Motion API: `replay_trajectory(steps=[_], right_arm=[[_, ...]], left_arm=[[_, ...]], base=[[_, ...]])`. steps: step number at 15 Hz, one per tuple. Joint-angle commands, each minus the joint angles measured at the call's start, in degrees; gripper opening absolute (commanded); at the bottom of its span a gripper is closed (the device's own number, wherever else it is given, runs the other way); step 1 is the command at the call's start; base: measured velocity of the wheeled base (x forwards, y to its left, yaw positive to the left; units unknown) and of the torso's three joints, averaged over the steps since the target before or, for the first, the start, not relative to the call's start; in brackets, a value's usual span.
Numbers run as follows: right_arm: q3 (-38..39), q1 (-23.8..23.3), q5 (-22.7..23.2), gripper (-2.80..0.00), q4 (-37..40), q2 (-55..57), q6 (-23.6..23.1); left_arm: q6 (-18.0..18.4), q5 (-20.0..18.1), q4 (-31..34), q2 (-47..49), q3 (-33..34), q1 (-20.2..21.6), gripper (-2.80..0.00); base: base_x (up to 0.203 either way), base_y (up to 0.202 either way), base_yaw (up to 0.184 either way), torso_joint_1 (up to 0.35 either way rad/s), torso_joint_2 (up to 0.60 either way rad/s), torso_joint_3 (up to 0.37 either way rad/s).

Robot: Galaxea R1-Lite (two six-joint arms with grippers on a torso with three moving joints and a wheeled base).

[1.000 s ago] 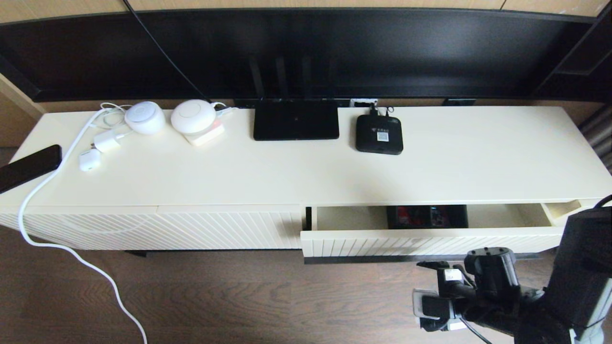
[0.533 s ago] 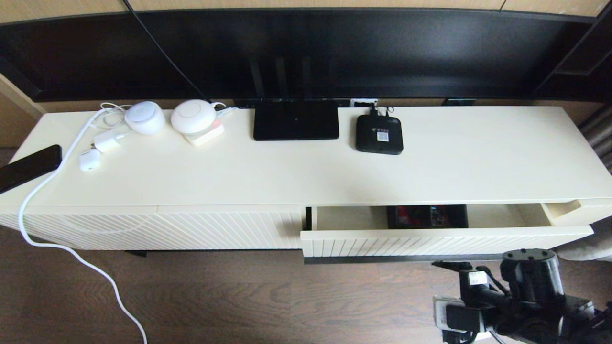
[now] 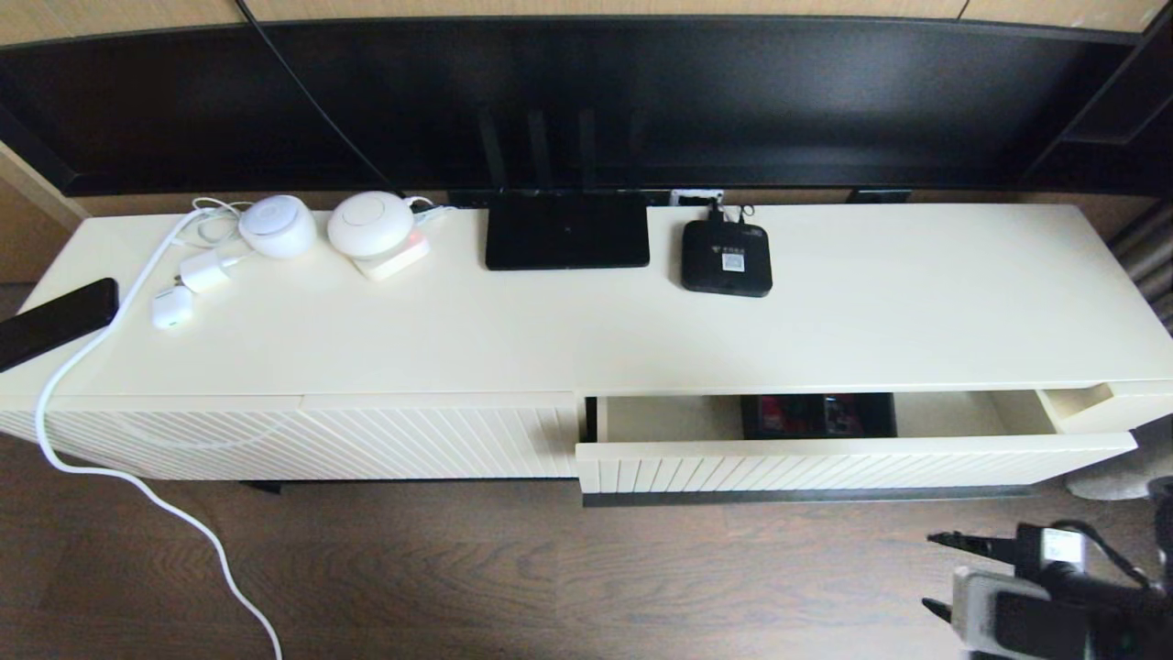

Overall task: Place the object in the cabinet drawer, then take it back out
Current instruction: Open the drawer

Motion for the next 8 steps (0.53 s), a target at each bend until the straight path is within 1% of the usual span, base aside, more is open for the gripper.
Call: replay_trajectory(steps=[1,2,3,6,7,8], right_arm=[[-5.6,-0.6,-0.2,-2.80,12.1,-9.7,13.7],[-8.1,-0.9,-0.5,-2.80,16.3,-10.4,20.7],[-10.9,-1.1,-0.8,-2.80,20.7,-10.9,26.5],[-22.8,-1.0,-1.1,-2.80,37.4,-9.9,44.3],[-25.5,-0.8,-1.1,-2.80,40.9,-7.8,49.2],[-27.4,-0.8,-1.1,-2.80,42.6,-4.5,54.4]], left_arm=[[0.0,0.0,0.1,0.1,0.0,0.0,-2.80],[0.0,0.0,0.0,0.0,0.0,0.0,-2.80],[0.0,0.0,0.1,0.1,0.1,0.0,-2.80],[0.0,0.0,0.0,0.1,0.0,0.0,-2.80],[0.0,0.0,0.0,0.1,0.1,0.0,-2.80],[0.0,0.0,0.1,0.1,0.0,0.0,-2.80]], base=[[0.000,0.000,0.000,0.000,0.00,0.000],[0.000,0.000,0.000,0.000,0.00,0.000],[0.000,0.000,0.000,0.000,0.00,0.000],[0.000,0.000,0.000,0.000,0.00,0.000],[0.000,0.000,0.000,0.000,0.00,0.000],[0.000,0.000,0.000,0.000,0.00,0.000]])
